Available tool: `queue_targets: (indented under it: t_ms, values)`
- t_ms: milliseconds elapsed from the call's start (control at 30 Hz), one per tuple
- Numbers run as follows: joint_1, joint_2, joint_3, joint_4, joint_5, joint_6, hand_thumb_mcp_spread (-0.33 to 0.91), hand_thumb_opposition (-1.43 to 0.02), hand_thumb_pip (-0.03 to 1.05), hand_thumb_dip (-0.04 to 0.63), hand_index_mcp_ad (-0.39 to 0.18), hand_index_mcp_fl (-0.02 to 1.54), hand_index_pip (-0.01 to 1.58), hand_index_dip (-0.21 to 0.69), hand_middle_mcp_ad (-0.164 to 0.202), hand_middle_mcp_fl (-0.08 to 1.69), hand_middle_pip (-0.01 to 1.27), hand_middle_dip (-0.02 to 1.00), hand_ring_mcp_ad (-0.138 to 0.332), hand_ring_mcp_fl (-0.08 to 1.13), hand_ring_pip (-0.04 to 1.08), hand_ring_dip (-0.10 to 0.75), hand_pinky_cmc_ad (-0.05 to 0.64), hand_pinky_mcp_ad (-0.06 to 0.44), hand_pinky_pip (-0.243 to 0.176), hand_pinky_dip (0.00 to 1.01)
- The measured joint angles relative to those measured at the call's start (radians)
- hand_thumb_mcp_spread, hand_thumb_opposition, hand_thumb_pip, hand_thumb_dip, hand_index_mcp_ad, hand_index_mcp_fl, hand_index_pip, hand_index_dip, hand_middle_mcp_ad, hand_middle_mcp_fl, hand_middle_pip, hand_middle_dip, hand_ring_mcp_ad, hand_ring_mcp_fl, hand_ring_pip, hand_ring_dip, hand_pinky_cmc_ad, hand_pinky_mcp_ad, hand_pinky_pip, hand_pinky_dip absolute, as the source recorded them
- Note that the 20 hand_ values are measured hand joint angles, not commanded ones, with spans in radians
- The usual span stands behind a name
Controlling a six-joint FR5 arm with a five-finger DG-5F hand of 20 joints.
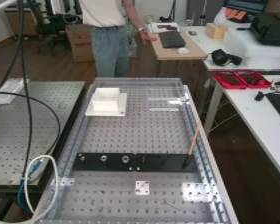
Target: Grab the larger nut and place it in the white container
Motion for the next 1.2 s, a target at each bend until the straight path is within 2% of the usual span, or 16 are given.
queue_targets:
  t_ms: [67,133,167,233,267,300,367,433,533,600,633,767,800,1000,1100,1200]
  values:
    - [0.0,-0.001,0.0,0.0,-0.002,-0.001,0.0,0.0,0.02,0.007,-0.023,0.02,0.01,0.002,0.028,0.01,0.01,0.02,0.072,0.02,0.01,0.016,0.031,0.033,-0.01,0.01]
    - [0.0,-0.002,0.001,-0.001,-0.003,-0.001,-0.01,0.0,0.02,0.003,-0.023,0.02,0.01,0.002,0.014,0.01,0.01,0.02,0.051,0.02,0.01,0.016,0.03,0.023,-0.01,0.01]
    - [0.0,-0.002,0.001,-0.001,-0.003,-0.001,0.02,-0.06,0.08,-0.002,-0.023,0.02,0.0,0.002,0.012,0.01,0.02,0.02,0.056,0.0,0.01,0.016,0.031,0.023,-0.01,0.02]
    - [0.0,-0.002,0.001,-0.001,-0.004,-0.001,0.14,-0.24,0.36,0.038,-0.024,0.02,0.04,0.002,0.01,0.01,0.06,0.05,0.056,0.0,0.02,0.019,0.03,0.045,-0.012,0.08]
    - [0.001,-0.002,0.001,-0.001,-0.004,-0.001,0.18,-0.32,0.4,0.051,-0.024,0.02,0.05,0.002,0.01,0.01,0.07,0.06,0.058,0.0,0.02,0.019,0.044,0.07,-0.012,0.11]
    - [0.001,-0.002,0.001,-0.001,-0.004,-0.002,0.19,-0.39,0.4,0.052,-0.028,0.02,0.05,0.0,0.012,0.01,0.07,0.07,0.066,0.0,0.03,0.021,0.08,0.08,-0.01,0.14]
    - [0.002,-0.002,0.001,0.0,-0.004,-0.003,0.18,-0.5,0.4,0.051,-0.04,0.02,0.06,0.0,0.012,0.01,0.09,0.11,0.079,0.0,0.03,0.028,0.134,0.15,-0.044,0.2]
    - [0.003,-0.001,0.001,0.0,-0.003,-0.003,0.19,-0.58,0.43,0.051,-0.04,0.02,0.07,0.002,0.01,0.01,0.11,0.12,0.093,0.0,0.07,0.037,0.178,0.182,-0.042,0.23]
    - [0.004,-0.001,0.001,-0.001,-0.002,-0.003,0.18,-0.64,0.46,0.051,-0.04,0.02,0.09,0.017,0.012,0.01,0.11,0.14,0.126,0.0,0.07,0.044,0.227,0.22,-0.061,0.27]
    - [0.005,-0.001,0.0,-0.001,0.0,-0.003,0.19,-0.65,0.46,0.051,-0.04,0.02,0.09,0.017,0.012,0.01,0.12,0.16,0.124,0.0,0.07,0.044,0.264,0.234,-0.061,0.28]
    - [0.005,0.0,-0.001,0.0,0.0,-0.003,0.18,-0.66,0.47,0.051,-0.04,0.02,0.09,0.017,0.012,0.01,0.12,0.16,0.141,0.0,0.08,0.051,0.264,0.248,-0.058,0.29]
    - [0.007,0.003,-0.005,0.002,0.004,-0.001,0.18,-0.68,0.47,0.051,-0.038,0.02,0.09,0.017,0.012,0.01,0.12,0.16,0.152,0.0,0.08,0.052,0.288,0.265,-0.058,0.31]
    - [0.007,0.004,-0.007,0.003,0.006,0.0,0.18,-0.68,0.47,0.049,-0.038,0.02,0.09,0.017,0.012,0.01,0.12,0.16,0.155,0.0,0.08,0.058,0.302,0.265,-0.072,0.3]
    - [0.011,0.011,-0.02,0.012,0.019,0.002,0.18,-0.71,0.48,0.051,-0.04,0.03,0.1,0.019,0.019,0.01,0.13,0.17,0.154,0.0,0.09,0.059,0.295,0.262,-0.075,0.31]
    - [0.015,0.016,-0.029,0.013,0.031,0.001,0.16,-0.71,0.48,0.051,-0.042,0.03,0.1,0.019,0.023,0.01,0.13,0.17,0.157,0.0,0.09,0.059,0.318,0.262,-0.075,0.32]
    - [0.02,0.024,-0.042,0.014,0.047,0.001,0.16,-0.71,0.48,0.051,-0.042,0.03,0.1,0.019,0.023,0.01,0.13,0.17,0.154,0.0,0.09,0.059,0.316,0.278,-0.075,0.32]
